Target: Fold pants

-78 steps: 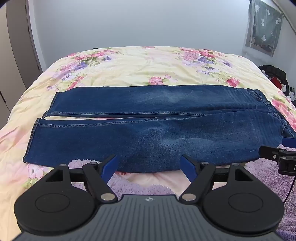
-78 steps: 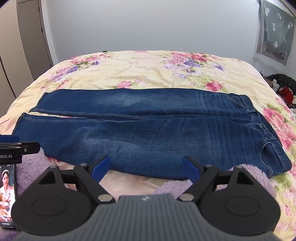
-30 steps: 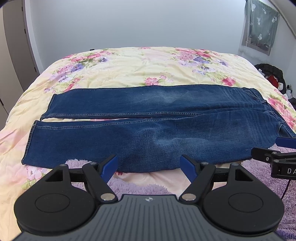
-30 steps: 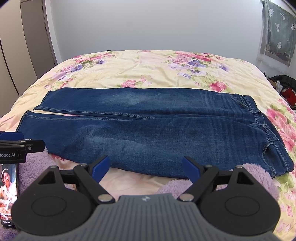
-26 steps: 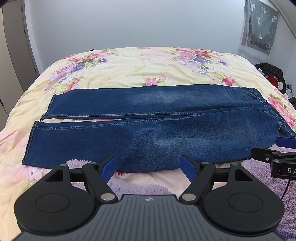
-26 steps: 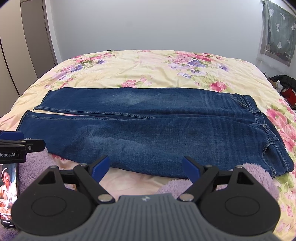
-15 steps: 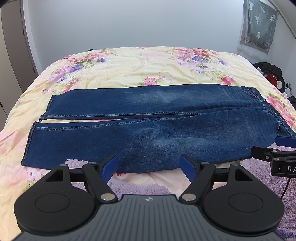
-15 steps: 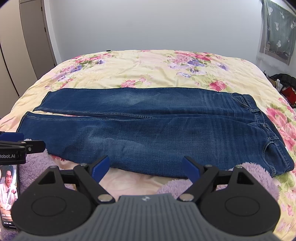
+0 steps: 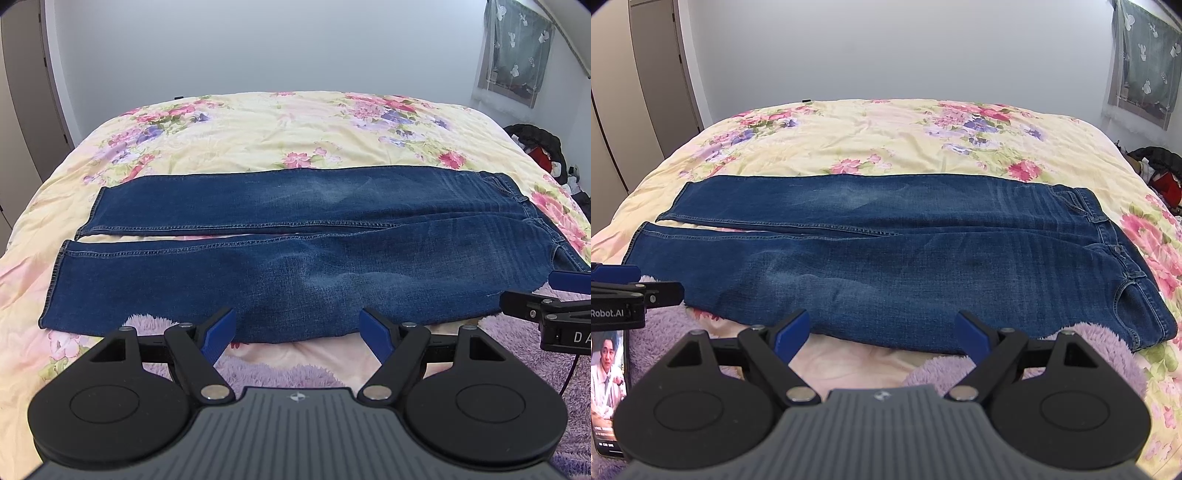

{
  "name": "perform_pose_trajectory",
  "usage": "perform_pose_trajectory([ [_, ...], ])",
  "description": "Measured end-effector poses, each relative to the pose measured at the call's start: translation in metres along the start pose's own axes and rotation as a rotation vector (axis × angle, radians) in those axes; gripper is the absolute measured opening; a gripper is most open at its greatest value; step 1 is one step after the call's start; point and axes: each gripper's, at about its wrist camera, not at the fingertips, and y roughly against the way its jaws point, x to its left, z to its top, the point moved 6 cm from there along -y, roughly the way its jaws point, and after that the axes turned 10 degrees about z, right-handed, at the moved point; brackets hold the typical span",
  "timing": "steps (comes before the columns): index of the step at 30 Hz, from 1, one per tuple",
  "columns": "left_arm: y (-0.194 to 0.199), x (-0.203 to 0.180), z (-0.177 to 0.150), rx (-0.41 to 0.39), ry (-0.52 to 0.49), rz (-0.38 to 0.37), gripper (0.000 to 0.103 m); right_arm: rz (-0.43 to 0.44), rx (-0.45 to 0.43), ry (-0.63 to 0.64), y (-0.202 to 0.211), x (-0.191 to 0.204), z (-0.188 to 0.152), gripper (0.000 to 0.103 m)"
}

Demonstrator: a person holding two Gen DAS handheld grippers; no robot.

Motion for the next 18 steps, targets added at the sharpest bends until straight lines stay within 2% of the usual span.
perform_pose_trajectory([
  [18, -0.0046, 0.0016, -0.005, 0.005, -0.01, -0.002, 0.089, -0.001, -0.001, -0.013, -0.0005, -0.0054, -0.0021, 0.082],
])
